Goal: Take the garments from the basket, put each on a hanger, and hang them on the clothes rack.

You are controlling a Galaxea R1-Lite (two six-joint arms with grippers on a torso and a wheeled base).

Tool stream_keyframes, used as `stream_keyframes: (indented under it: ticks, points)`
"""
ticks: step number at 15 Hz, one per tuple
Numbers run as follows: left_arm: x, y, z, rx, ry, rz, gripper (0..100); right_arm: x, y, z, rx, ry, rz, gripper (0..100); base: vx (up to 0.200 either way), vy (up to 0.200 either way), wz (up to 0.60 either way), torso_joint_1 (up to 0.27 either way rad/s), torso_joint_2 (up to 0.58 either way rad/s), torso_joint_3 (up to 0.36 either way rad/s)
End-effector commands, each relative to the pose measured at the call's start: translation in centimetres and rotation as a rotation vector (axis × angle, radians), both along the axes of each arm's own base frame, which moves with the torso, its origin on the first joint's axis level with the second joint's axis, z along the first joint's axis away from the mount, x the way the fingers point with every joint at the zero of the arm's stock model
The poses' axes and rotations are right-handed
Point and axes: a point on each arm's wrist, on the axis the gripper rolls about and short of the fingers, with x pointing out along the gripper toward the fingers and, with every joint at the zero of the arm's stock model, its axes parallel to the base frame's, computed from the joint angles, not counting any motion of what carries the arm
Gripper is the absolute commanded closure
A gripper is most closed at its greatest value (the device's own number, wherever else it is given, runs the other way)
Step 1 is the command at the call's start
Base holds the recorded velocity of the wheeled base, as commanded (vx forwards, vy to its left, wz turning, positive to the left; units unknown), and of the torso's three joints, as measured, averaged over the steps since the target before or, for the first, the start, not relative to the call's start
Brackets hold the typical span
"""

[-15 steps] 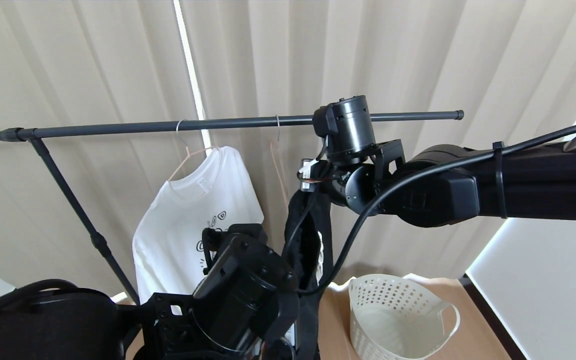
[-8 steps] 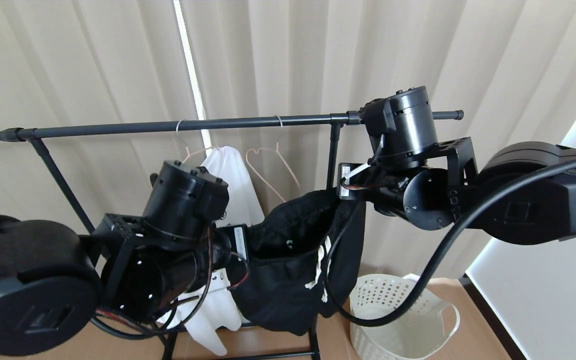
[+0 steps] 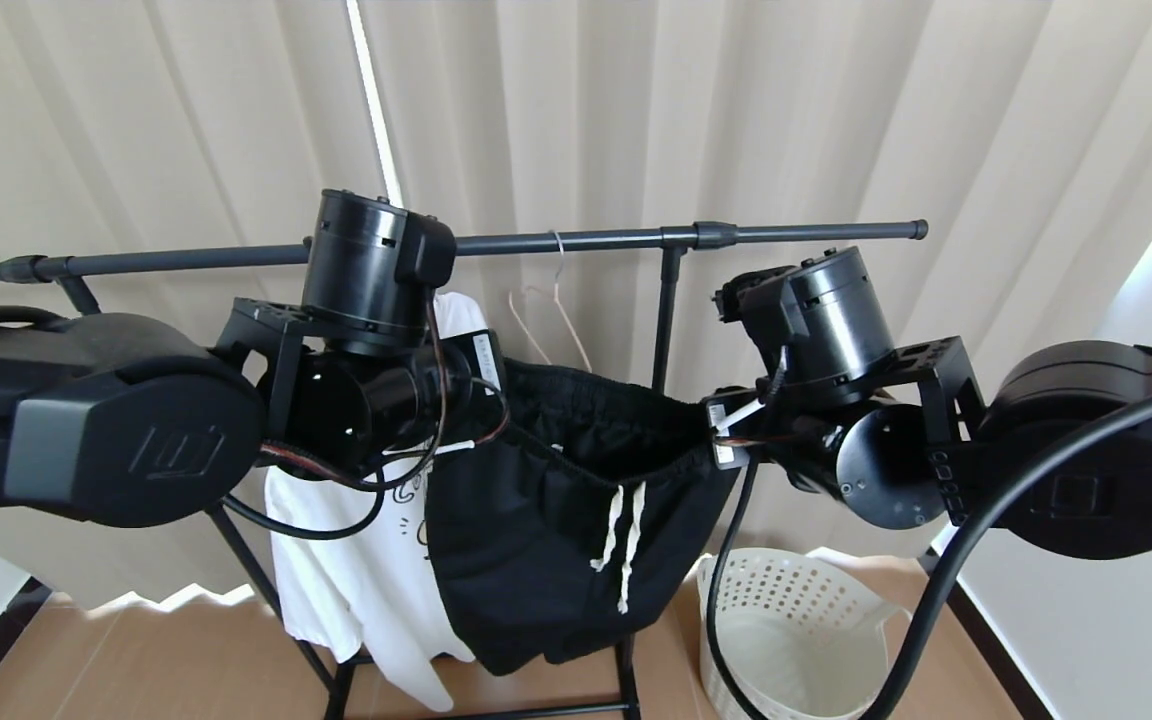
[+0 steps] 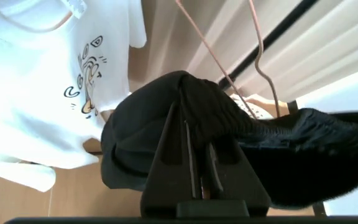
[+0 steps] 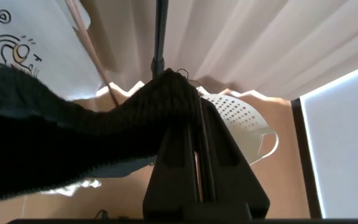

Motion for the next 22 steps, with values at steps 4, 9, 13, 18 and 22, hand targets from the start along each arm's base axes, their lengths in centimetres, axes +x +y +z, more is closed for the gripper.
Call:
stream_keyframes:
  ticks: [4,9,13,18,22]
  points:
    - [0.8,-0.5,0.0,0.003,-0.007,0.001,100,-0.2,-0.1,-0.5,-0.029,0.016,0.009,100,0.000,0.000,0.00,0.000,0.00,0.000]
    - [0.8,-0.6,0.7,-0.004,-0.027,-0.006,100,-0.2,-0.1,-1.0,-0.054,0.030,0.017,100,0.000,0.000,0.00,0.000,0.00,0.000]
    - [0.7,-0.7,0.8,-0.006,-0.029,-0.009,100,-0.3,-0.2,-1.4,-0.071,0.040,0.020,100,0.000,0.000,0.00,0.000,0.00,0.000]
    - [0.3,-1.1,2.0,-0.009,-0.067,-0.012,100,-0.7,-0.5,-2.0,-0.114,0.061,0.037,0,0.000,0.000,0.00,0.000,0.00,0.000]
    - [-0.5,-1.5,2.5,-0.015,-0.083,-0.028,100,-1.5,-1.0,-2.4,-0.155,0.085,0.076,0,0.000,0.000,0.00,0.000,0.00,0.000]
